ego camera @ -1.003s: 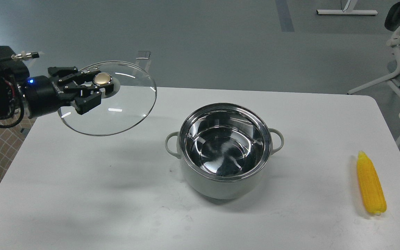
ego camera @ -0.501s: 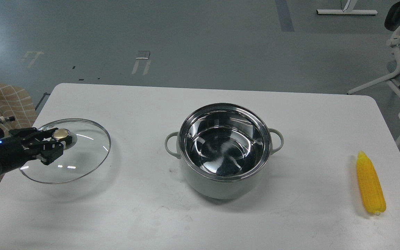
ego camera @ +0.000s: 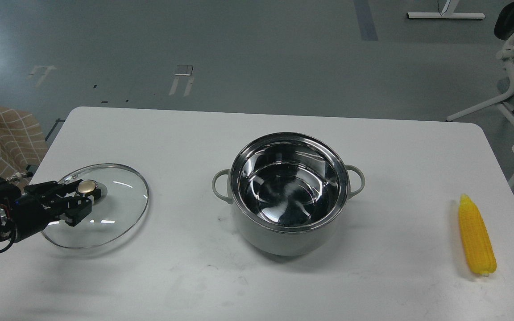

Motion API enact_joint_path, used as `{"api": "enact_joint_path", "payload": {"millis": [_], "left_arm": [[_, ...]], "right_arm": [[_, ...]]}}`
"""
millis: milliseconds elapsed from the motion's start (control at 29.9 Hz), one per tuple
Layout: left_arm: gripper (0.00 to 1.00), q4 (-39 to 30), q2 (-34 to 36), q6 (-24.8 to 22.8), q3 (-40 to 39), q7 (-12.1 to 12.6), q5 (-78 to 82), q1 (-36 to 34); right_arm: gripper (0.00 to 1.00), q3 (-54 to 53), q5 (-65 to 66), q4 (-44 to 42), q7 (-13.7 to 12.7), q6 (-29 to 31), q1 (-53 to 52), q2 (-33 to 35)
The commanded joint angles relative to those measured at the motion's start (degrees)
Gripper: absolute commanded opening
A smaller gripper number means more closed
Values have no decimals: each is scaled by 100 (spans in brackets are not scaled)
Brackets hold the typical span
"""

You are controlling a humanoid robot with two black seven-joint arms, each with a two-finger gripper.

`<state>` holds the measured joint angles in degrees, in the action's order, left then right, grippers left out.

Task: Open pot and put corn in
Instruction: 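Release the lid and raise the left gripper away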

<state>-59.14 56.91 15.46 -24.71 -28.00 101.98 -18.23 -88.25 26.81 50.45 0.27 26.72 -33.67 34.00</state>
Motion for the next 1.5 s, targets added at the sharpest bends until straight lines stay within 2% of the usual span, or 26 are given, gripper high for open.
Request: {"api": "enact_joint_path", "payload": {"millis": [0, 100, 334, 468, 535, 568, 669, 836, 1003, 1070, 1136, 1170, 1270, 1471], "left_arm": [[63, -1, 4, 1, 10, 0, -47, -22], [69, 8, 4, -8, 10, 0, -47, -31], [73, -1, 13, 9, -157, 0, -222, -101], [93, -1, 30, -87, -483, 0, -1738, -706], [94, -1, 39, -157, -465, 0, -2250, -918], [95, 7, 57, -314, -482, 0, -2697, -1154], [95, 43, -48, -876, -553, 0, -3743, -1874], [95, 60, -750, -1535, -684, 0, -5719, -2535], [95, 288, -1085, -2292, -1062, 0, -7366, -3054], [95, 1040, -1531, -2730, -1369, 0, -7937, -3256], [95, 1403, -1796, -2995, -1484, 0, -8106, -3475], [95, 1683, -2024, -3292, -1580, 0, -8228, -3685], [96, 2020, -2298, -3821, -1888, 0, -8597, -3872], [97, 2055, -2492, -3928, -1924, 0, -8651, -3881]], "right_arm": [[100, 0, 0, 17, 0, 9, 10, 1], [100, 0, 0, 35, 0, 26, 80, 10], [100, 123, 184, 70, 0, 62, 317, 220], [100, 553, 1341, 604, 43, 62, 677, 870], [100, 563, 1668, 790, 96, 62, 826, 985], [100, 528, 1974, 956, 201, 53, 1010, 1073], [100, 589, 2625, 1308, 771, 53, 1196, 1590], [100, 686, 4117, 1826, 1203, 53, 1495, 2022], [100, 721, 5474, 2205, 1248, 53, 1758, 2137], [100, 730, 6035, 2433, 1248, 53, 2030, 2181], [100, 730, 6248, 2530, 1248, 53, 2224, 2198], [100, 730, 6414, 2627, 1248, 53, 2434, 2207], [100, 739, 6862, 2785, 1230, 53, 2882, 2216], [100, 870, 7075, 2777, 1248, 44, 3411, 2243]]}}
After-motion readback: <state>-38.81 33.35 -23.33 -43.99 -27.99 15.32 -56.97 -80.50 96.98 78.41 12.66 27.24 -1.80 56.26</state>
